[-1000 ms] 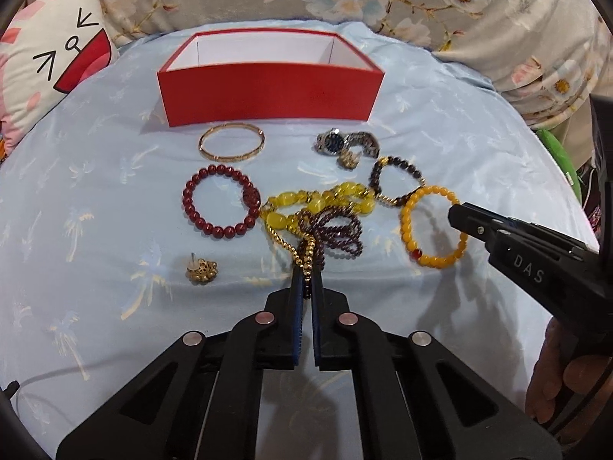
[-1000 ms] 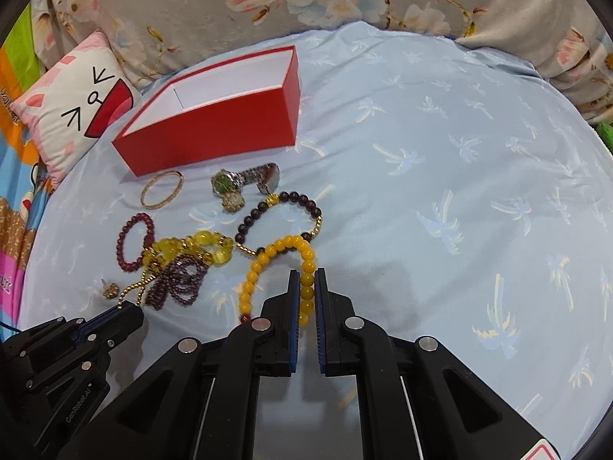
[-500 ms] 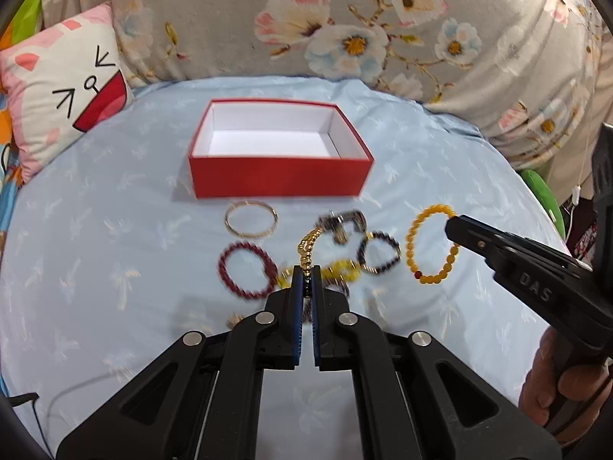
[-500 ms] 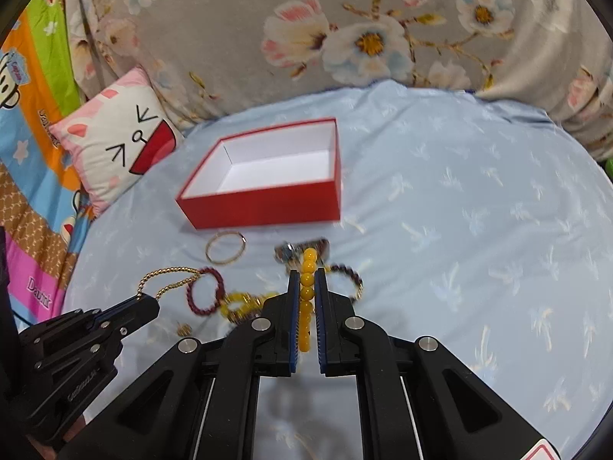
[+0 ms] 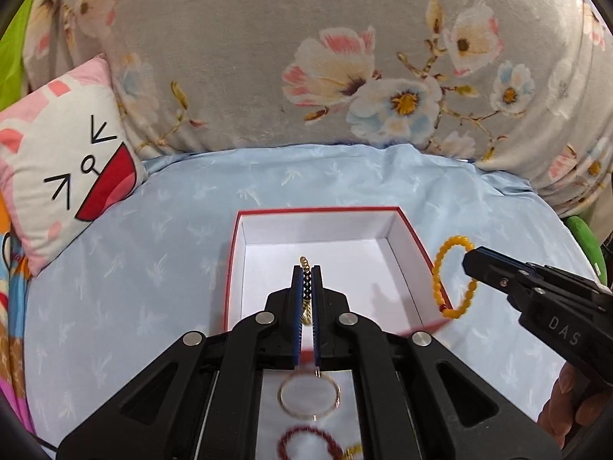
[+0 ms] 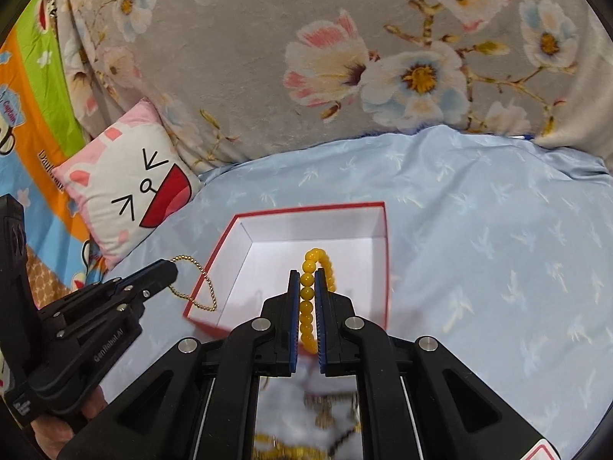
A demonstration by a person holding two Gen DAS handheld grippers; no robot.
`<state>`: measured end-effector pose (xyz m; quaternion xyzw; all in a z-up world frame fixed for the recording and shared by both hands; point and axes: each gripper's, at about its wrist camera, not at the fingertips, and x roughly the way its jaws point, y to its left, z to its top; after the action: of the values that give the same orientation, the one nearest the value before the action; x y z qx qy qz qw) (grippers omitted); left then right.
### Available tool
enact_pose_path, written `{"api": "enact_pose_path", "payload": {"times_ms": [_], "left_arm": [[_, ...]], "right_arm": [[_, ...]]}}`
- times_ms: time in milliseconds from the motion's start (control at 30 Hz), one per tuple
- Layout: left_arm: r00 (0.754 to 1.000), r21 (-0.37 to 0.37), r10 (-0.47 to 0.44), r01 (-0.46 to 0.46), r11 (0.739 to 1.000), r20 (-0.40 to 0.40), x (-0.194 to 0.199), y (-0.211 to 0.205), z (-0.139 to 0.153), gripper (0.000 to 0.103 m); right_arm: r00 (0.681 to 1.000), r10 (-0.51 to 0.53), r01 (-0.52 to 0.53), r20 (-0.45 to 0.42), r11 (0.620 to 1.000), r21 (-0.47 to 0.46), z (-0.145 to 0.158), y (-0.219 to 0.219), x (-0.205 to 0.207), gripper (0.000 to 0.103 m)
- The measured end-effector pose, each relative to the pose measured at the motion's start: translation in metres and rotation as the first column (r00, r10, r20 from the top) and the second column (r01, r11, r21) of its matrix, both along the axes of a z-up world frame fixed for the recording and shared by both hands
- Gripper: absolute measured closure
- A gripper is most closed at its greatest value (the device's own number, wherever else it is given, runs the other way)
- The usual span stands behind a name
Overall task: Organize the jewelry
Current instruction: 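Carry both bracelets into the red box and open both tools, then withdraw both open tools from the box back to the jewelry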
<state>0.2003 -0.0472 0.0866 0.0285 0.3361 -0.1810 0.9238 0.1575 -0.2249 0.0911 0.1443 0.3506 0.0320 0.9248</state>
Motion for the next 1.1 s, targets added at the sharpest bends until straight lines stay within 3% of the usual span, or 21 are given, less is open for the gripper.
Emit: {"api": "enact_pose_path", "payload": {"times_ms": [300, 600, 700, 733, 800, 833, 967, 1100], "left_arm": [[0.999, 0.024, 0.021, -0.019, 1.0, -0.046, 0.077, -0.017, -0.031, 0.099], [0.991, 0.052, 0.063, -0.058, 0.997, -0.121, 0.122, -0.022, -0.068, 0.099], [0.989, 0.066, 0.08, -0.072, 0.995, -0.126, 0.124, -0.021, -0.074, 0.099], [0.988, 0.072, 0.09, -0.081, 0.994, -0.123, 0.124, -0.022, -0.075, 0.095], [0.984, 0.087, 0.13, -0.12, 0.989, -0.119, 0.124, -0.019, -0.076, 0.064], [0.982, 0.089, 0.15, -0.141, 0.986, -0.111, 0.123, -0.017, -0.075, 0.04], [0.985, 0.113, 0.16, -0.152, 0.982, -0.067, 0.111, -0.015, -0.067, 0.04], [0.986, 0.109, 0.158, -0.151, 0.982, -0.051, 0.092, -0.013, -0.055, 0.04]], "right_arm": [[0.996, 0.05, -0.046, -0.071, 0.998, 0.05, -0.032, 0.001, 0.091, 0.096], [0.984, 0.015, -0.017, -0.177, 1.0, -0.015, -0.077, -0.01, 0.135, 0.095], [0.983, -0.019, 0.006, -0.181, 0.997, -0.072, -0.082, -0.014, 0.136, 0.088], [0.984, -0.032, 0.016, -0.178, 0.995, -0.094, -0.081, -0.015, 0.134, 0.079], [0.986, -0.053, 0.035, -0.158, 0.993, -0.111, -0.078, -0.016, 0.131, 0.063], [0.988, -0.065, 0.047, -0.139, 0.991, -0.124, -0.075, -0.016, 0.126, 0.06], [0.994, -0.086, 0.071, -0.072, 0.979, -0.193, -0.057, -0.01, 0.105, 0.05], [0.996, -0.078, 0.07, -0.032, 0.979, -0.194, -0.041, -0.004, 0.078, 0.048]]}}
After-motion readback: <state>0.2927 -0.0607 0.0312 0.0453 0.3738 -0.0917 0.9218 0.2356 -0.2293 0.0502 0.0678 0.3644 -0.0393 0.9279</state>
